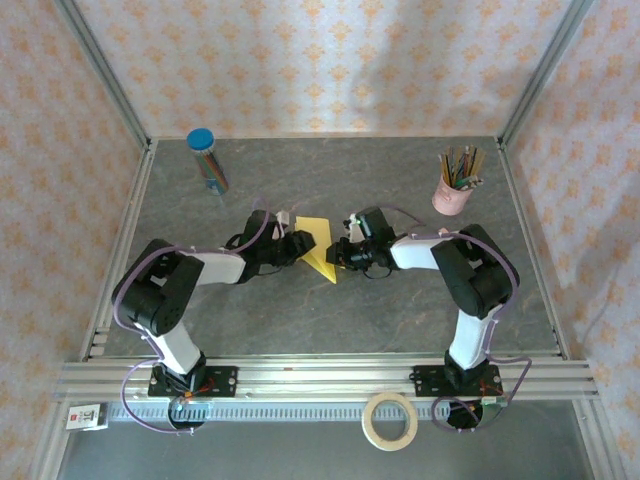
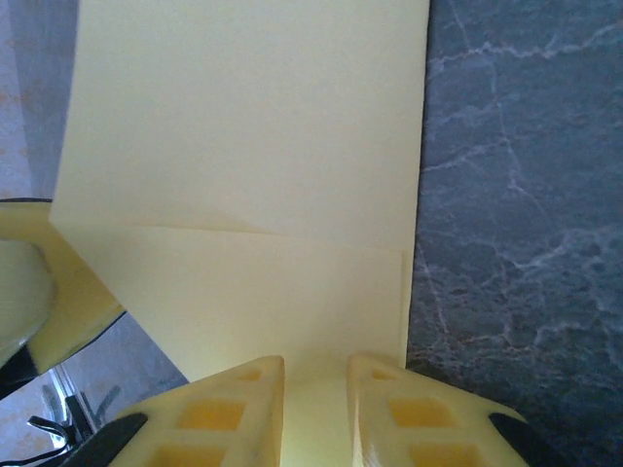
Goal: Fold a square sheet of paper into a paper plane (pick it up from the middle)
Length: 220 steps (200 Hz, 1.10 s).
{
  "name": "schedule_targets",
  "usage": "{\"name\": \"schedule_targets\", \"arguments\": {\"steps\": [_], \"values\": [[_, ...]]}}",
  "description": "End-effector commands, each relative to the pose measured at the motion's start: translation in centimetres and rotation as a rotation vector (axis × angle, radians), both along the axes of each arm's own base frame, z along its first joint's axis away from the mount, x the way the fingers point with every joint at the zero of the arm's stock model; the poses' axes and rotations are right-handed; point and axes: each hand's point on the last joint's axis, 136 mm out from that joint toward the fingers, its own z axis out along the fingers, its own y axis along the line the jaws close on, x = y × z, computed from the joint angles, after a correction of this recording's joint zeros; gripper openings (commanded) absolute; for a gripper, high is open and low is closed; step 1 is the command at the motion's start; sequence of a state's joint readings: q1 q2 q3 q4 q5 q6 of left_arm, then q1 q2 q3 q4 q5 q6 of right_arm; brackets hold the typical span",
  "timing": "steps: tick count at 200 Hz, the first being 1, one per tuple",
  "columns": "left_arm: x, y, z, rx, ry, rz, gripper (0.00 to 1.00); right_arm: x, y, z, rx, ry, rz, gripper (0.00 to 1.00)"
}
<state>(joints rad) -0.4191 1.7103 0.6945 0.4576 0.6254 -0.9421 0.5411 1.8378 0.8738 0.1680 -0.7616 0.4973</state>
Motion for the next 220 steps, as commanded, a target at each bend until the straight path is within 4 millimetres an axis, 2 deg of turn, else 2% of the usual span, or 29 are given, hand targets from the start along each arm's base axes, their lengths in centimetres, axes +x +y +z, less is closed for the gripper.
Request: {"name": "schedule_targets", "arguments": {"steps": [1, 73, 111, 150, 191, 210, 213, 220], "values": [[0.6, -0.5, 0.2, 0.01, -0.023, -0.057, 0.38, 0.2, -0.5, -0.8, -0.035, -0.001, -0.006, 0.23], [1.4, 0.0, -1.7, 0.07, 0.028, -0.08, 0.29, 0.4, -0.7, -1.0, -0.052, -0.011, -0.005, 0.23], [1.6, 0.3, -2.6, 0.086, 0.061, -0.082, 0.3, 0.4, -0.9, -1.2, -0.069, -0.018, -0.002, 0.24], [2.1, 0.3, -2.2, 0.052, 0.059, -0.094, 0.34, 0.2, -1.2, -2.2, -0.095, 0.0, 0.0, 0.24], [2.0, 0.0, -3.0, 0.018, 0.086, -0.136, 0.33, 0.1, -1.6, -3.3, -0.134, 0.015, 0.005, 0.24], [2.1, -0.1, -2.7, 0.01, 0.079, -0.163, 0.32, 0.0, -1.8, -3.7, -0.145, 0.019, 0.006, 0.23], [1.9, -0.1, -3.7, 0.018, 0.101, -0.169, 0.31, 0.0, -1.8, -3.7, -0.145, 0.019, 0.005, 0.24], [1.9, -0.1, -3.9, 0.023, 0.104, -0.181, 0.3, -0.1, -1.8, -3.8, -0.148, 0.022, 0.005, 0.24]]}}
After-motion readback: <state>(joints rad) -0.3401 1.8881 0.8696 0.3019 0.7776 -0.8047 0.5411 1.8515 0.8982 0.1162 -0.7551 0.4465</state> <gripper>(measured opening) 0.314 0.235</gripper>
